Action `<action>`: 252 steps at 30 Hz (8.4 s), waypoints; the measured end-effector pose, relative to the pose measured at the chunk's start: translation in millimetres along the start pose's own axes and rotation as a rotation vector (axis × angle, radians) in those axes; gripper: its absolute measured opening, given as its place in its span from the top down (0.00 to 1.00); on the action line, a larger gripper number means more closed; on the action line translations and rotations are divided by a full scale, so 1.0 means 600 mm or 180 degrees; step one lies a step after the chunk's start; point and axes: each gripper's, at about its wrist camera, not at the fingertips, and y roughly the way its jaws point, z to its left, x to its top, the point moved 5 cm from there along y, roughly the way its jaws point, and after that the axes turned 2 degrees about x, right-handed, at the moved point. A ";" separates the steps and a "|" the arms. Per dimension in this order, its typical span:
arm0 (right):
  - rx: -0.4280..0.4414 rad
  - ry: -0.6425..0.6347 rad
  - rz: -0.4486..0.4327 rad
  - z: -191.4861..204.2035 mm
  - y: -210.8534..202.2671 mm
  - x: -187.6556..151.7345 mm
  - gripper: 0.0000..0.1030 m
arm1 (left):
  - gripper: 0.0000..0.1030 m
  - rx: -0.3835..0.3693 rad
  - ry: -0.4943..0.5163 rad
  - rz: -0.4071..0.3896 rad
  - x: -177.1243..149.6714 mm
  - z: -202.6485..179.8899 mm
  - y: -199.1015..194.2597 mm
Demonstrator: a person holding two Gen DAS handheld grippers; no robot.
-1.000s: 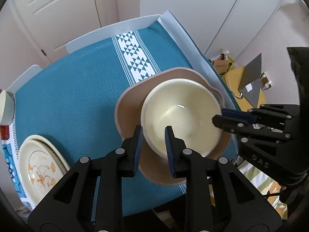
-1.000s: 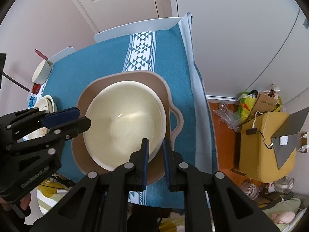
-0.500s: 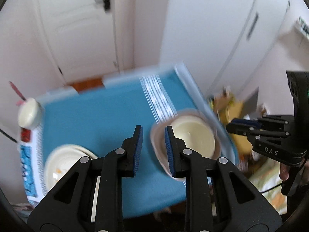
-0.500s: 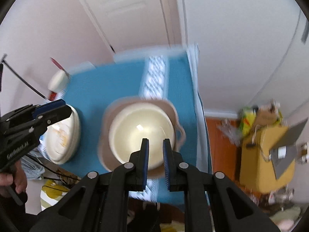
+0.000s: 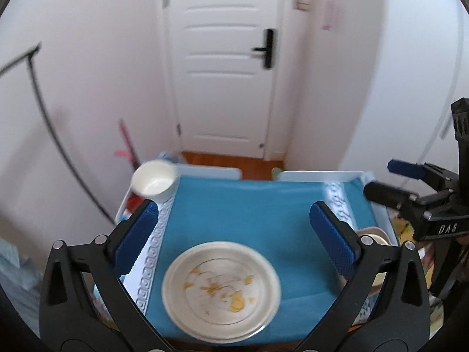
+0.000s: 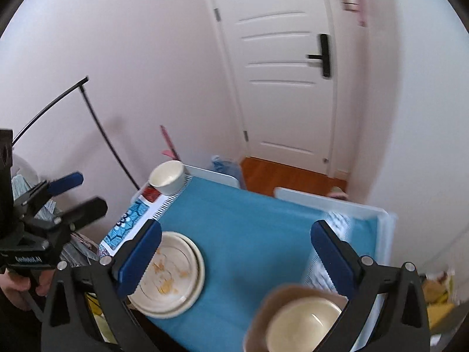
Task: Organize plates and bowls
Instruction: 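Move both grippers to the small white bowl and grasp its rim, then carry the small white bowl, lower it into the cream bowl, release, then grasp the rim of the taupe basket holding the bowls with both grippers, then lift the basket with bowls and lower it onto the plate stack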
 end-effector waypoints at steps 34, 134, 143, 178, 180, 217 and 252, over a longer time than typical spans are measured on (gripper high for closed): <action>0.0835 -0.0133 0.1751 0.185 0.702 0.084 0.76 | 0.77 -0.0026 -0.1801 0.1201 -0.064 0.382 0.500; -0.0741 0.1421 0.1234 -0.231 -0.008 -0.302 0.83 | 0.77 -0.0696 0.1250 0.1754 -0.265 -0.421 0.180; -0.0684 0.1460 0.1137 -0.230 -0.028 -0.290 0.83 | 0.77 -0.0760 0.1155 0.1691 -0.244 -0.414 0.162; -0.0869 0.0325 0.2160 -0.249 -0.019 -0.336 0.26 | 0.13 -0.0925 0.1588 0.1925 -0.282 -0.364 0.194; -0.0851 0.0263 0.2235 -0.247 -0.012 -0.333 0.29 | 0.15 -0.1014 0.1567 0.1954 -0.284 -0.367 0.198; -0.0369 0.0232 0.1642 -0.238 0.069 -0.371 0.86 | 0.84 -0.0888 0.1594 0.1786 -0.325 -0.403 0.254; -0.0213 -0.0237 0.1463 0.077 0.080 -0.193 0.86 | 0.84 -0.0604 0.1253 0.1489 -0.192 -0.068 0.091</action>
